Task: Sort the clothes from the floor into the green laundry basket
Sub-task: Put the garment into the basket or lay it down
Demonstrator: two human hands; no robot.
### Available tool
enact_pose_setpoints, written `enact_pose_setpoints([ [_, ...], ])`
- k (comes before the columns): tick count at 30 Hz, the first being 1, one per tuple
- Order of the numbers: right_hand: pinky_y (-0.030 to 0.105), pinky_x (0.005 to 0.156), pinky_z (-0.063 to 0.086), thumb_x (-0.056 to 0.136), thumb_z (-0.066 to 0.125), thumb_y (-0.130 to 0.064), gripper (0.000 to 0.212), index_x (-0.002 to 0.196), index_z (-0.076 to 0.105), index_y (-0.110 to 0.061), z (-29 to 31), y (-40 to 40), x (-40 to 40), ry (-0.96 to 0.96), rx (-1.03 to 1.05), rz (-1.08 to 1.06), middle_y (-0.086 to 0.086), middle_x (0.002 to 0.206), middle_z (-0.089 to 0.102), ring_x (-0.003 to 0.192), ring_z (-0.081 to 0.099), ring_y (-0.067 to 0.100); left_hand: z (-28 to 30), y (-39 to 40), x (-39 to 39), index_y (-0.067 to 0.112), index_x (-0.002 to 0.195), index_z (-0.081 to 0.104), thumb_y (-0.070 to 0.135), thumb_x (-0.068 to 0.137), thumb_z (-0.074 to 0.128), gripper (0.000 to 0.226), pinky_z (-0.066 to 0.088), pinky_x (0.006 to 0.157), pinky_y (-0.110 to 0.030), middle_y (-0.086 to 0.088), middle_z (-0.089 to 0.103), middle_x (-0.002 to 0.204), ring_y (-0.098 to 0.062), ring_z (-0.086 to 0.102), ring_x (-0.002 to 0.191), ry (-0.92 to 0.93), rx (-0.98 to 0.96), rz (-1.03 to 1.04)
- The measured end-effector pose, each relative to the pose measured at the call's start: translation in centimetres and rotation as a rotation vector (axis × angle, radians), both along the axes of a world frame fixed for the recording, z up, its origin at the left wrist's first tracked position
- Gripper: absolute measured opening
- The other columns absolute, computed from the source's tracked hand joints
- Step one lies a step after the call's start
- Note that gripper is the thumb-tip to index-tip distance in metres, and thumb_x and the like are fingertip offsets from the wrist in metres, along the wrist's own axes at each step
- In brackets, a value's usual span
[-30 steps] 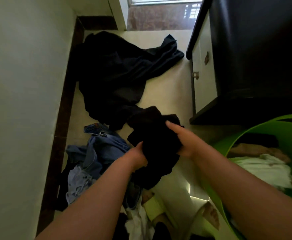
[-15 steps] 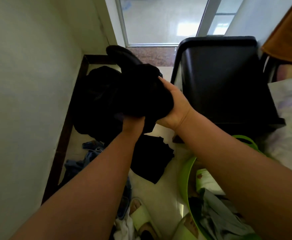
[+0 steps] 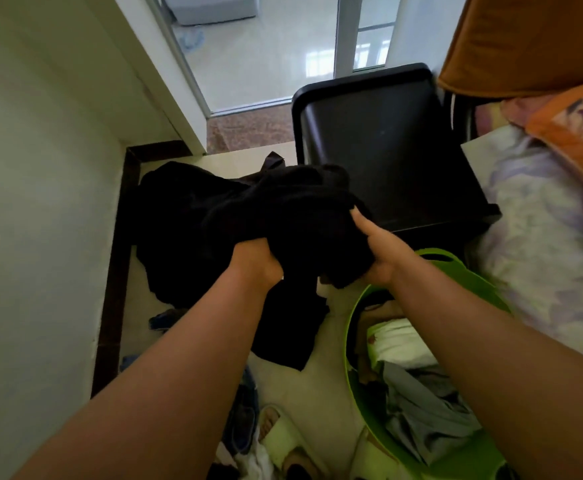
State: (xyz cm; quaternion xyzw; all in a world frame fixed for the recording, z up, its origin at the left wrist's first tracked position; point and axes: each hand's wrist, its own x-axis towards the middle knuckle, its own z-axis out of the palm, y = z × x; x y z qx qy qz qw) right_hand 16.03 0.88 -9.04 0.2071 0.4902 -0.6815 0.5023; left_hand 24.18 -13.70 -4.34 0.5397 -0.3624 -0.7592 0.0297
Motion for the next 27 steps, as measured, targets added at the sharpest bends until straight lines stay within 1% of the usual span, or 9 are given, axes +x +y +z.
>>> enact_pose_setpoints([
  [4,0.035,0.073,0.060,0.091,0.047,-0.050,0.049,0.101,0.077,-0.013,-0.3,5.3,0.9,-0.022,-0.192,-0.158,0.011,0.109,0.072,0.093,0.072,0.024,-1.4,3.8,-1.3,0.018,0.100,0.063,0.049,0.097,0.038,0.040,0.043,0.092,-0.037,-0.005,0.058,0.101,-0.024,0.054,0.091,0.146,0.223,-0.211],
  [7,0.035,0.070,0.061,0.085,0.054,-0.047,0.042,0.085,0.081,-0.014,-0.4,9.8,1.1,0.000,-0.224,-0.273,0.009,0.096,0.075,0.082,0.074,0.021,-2.7,7.7,-2.7,0.017,0.077,0.056,0.049,0.094,0.042,0.039,0.038,0.071,-0.031,-0.002,0.048,0.079,-0.017,0.043,0.070,0.138,0.294,-0.353],
  [10,0.035,0.066,0.060,0.054,0.076,-0.040,0.039,0.085,0.081,-0.017,-1.1,14.6,1.4,0.040,-0.243,-0.387,0.007,0.096,0.076,0.083,0.074,0.022,-3.8,12.1,-3.5,0.015,0.079,0.061,0.044,0.097,0.044,0.037,0.040,0.068,-0.029,-0.002,0.053,0.075,-0.016,0.046,0.067,0.076,0.353,-0.557],
  [13,0.035,0.068,0.060,0.048,0.085,-0.038,0.046,0.090,0.080,-0.022,-2.5,20.0,1.5,0.040,-0.278,-0.479,0.004,0.103,0.075,0.088,0.073,0.022,-5.8,16.5,-3.5,0.015,0.077,0.055,0.033,0.101,0.043,0.033,0.036,0.063,-0.026,-0.002,0.047,0.072,-0.014,0.041,0.064,-0.014,0.364,-0.767],
  [15,0.029,0.061,0.059,0.030,0.098,-0.036,0.057,0.083,0.081,-0.023,-3.0,22.2,1.9,0.069,-0.295,-0.465,0.001,0.089,0.076,0.077,0.074,0.018,-7.6,17.5,-2.4,0.013,0.077,0.051,0.029,0.103,0.039,0.032,0.036,0.067,-0.026,-0.003,0.044,0.074,-0.014,0.040,0.065,-0.094,0.354,-0.915],
  [18,0.025,0.050,0.055,0.011,0.098,-0.037,0.067,0.074,0.080,-0.022,-4.5,24.5,2.8,0.066,-0.124,-0.365,0.003,0.069,0.073,0.061,0.072,0.017,-10.2,17.8,-0.2,0.010,0.110,0.057,0.028,0.100,0.047,0.023,0.049,0.081,-0.033,-0.009,0.058,0.104,-0.020,0.057,0.085,-0.255,0.264,-1.083],
  [22,0.046,0.098,0.047,0.072,0.080,-0.039,0.077,0.138,0.049,-0.011,-9.9,24.9,3.6,-0.019,0.495,-0.041,0.015,0.133,0.057,0.118,0.057,0.034,-13.0,16.6,1.0,-0.001,0.130,0.053,0.018,0.097,0.051,0.039,0.050,0.093,-0.035,-0.008,0.048,0.098,-0.021,0.047,0.088,-0.572,-0.411,-1.266],
  [24,0.045,0.104,0.040,0.090,0.065,-0.032,0.068,0.145,0.036,-0.002,-11.8,24.1,4.0,0.056,0.751,0.128,0.019,0.144,0.043,0.128,0.045,0.039,-13.5,16.0,1.1,-0.001,0.128,0.053,0.013,0.098,0.045,0.035,0.049,0.089,-0.032,-0.007,0.048,0.090,-0.021,0.046,0.085,-0.630,-0.504,-1.346],
  [27,0.038,0.100,0.041,0.094,0.059,-0.028,0.060,0.145,0.037,-0.005,-12.2,21.3,4.2,0.088,0.729,0.116,0.015,0.143,0.044,0.128,0.045,0.037,-13.7,15.1,0.9,0.003,0.121,0.056,0.016,0.096,0.047,0.031,0.044,0.058,-0.028,-0.005,0.045,0.076,-0.017,0.046,0.066,-0.680,-0.469,-1.377],
])
